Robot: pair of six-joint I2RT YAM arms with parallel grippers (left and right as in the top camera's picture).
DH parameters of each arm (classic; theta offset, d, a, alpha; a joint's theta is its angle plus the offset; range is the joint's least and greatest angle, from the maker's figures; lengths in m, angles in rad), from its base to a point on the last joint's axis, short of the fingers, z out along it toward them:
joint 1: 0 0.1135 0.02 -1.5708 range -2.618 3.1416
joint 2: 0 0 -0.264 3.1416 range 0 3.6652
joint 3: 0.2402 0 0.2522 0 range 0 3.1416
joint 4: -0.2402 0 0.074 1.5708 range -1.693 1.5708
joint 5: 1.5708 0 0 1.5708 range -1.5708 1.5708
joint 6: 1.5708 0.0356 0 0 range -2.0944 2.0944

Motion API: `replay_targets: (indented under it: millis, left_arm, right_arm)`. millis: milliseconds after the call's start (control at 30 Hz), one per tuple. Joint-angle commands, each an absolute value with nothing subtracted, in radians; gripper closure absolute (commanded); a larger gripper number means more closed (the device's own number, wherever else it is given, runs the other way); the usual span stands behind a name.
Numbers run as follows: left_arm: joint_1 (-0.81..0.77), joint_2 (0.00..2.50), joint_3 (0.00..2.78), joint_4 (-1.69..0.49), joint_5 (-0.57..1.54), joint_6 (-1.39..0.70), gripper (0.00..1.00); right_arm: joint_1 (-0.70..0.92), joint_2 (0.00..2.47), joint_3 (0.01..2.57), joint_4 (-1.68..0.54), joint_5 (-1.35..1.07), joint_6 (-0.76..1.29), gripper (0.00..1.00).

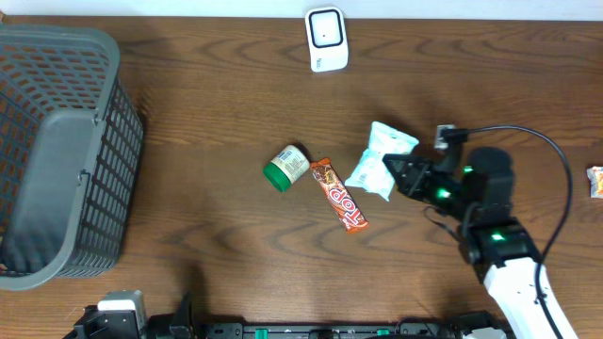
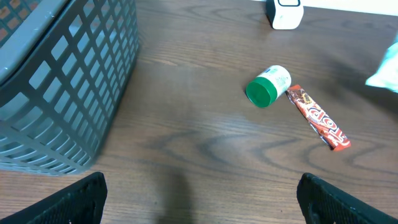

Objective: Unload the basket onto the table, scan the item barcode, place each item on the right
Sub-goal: 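Carry the wipes packet up to the white scanner with the right gripper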

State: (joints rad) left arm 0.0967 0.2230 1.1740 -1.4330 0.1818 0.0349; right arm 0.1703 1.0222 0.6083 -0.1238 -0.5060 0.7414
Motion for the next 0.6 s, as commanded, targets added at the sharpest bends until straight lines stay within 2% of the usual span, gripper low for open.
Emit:
replay_targets:
  millis: [0, 233, 333, 567]
  left_arm:
    - [0.101, 0.22, 1.177, -1.431, 0.191, 0.051, 0.02]
    - [0.101, 0.22, 1.177, -1.431, 0.191, 0.051, 0.02]
    - [0.101, 0.22, 1.177, -1.431, 0.191, 0.051, 0.02]
    - [0.101, 0.22, 1.177, -1.431, 0.191, 0.051, 0.02]
  right_arm:
    - [0.299, 1.059, 0.618, -0.088, -0.093, 0.646, 0.98]
    - [0.416, 1.199, 0.756, 0.065, 0.154, 0.422, 0.99]
    - [0.421, 1.297, 0.871, 0.062, 0.168, 0.284, 0.99]
    - [0.435, 1.483, 1.105, 0.023, 0.168, 0.151, 0.99]
